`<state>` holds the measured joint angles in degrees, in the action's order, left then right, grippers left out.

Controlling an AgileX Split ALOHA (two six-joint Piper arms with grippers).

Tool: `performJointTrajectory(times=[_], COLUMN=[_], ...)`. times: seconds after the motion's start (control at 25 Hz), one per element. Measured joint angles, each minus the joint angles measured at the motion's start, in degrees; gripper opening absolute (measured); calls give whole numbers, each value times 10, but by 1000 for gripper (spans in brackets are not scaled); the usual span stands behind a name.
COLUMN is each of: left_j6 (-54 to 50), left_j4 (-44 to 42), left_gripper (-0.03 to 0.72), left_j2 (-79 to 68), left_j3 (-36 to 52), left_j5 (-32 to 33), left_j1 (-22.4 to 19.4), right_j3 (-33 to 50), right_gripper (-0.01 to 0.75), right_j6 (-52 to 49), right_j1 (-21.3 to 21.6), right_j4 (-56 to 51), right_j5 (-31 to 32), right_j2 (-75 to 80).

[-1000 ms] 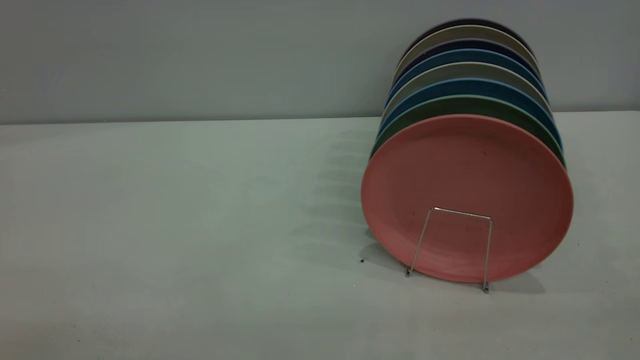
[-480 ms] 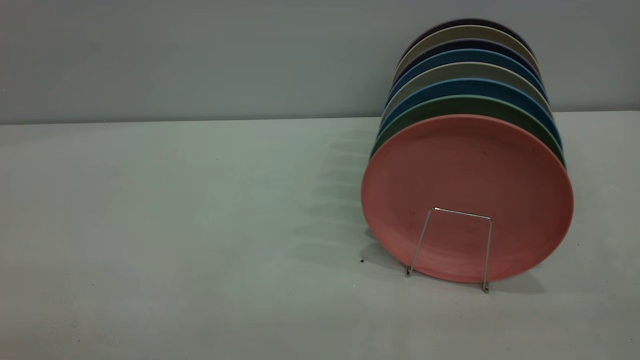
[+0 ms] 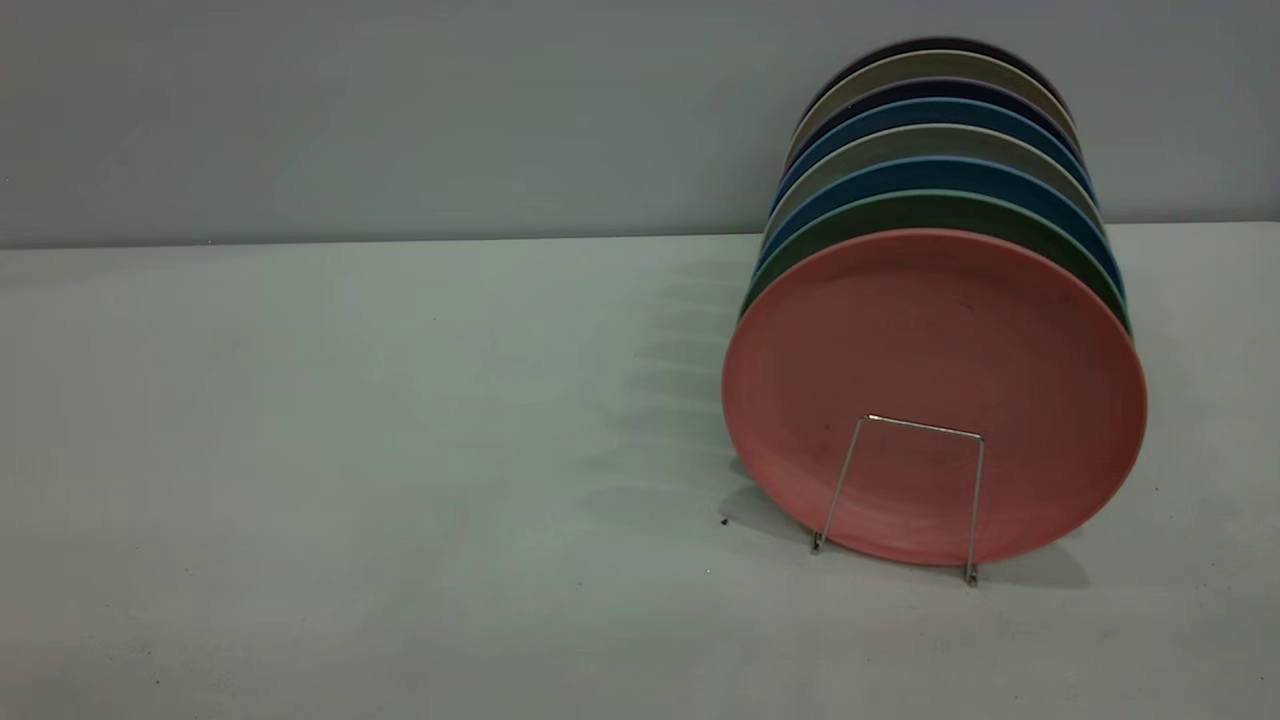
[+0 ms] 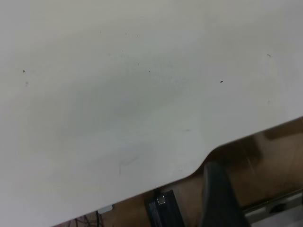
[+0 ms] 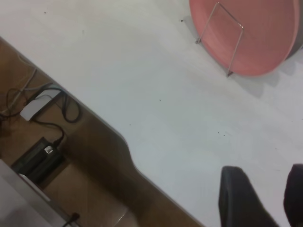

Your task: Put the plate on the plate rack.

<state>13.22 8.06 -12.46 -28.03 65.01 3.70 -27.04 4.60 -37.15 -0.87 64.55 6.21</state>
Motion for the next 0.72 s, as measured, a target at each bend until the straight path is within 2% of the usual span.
performJointTrajectory(times=[0.12, 0.24, 0.36, 0.6, 0.72], left_j6=[0, 0, 0, -1, -1], left_j4=[0, 0, 0, 0, 1], left_gripper=[451, 451, 451, 451, 451], left_j2=[0, 13, 44, 119, 135], left_j3=[0, 0, 0, 0, 0], left_j5=[0, 0, 0, 2, 3], left_j1=[0, 0, -15, -47, -47], right_j3=[0, 0, 0, 0, 0], right_gripper=[253, 253, 253, 253, 253], right_j6=[0, 0, 0, 0, 0], right_j1=[4, 43, 113, 288, 329], right_j4=[0, -1, -1, -1, -1], right_j5=[0, 0, 0, 0, 0], right_j2=[0, 0, 0, -5, -31])
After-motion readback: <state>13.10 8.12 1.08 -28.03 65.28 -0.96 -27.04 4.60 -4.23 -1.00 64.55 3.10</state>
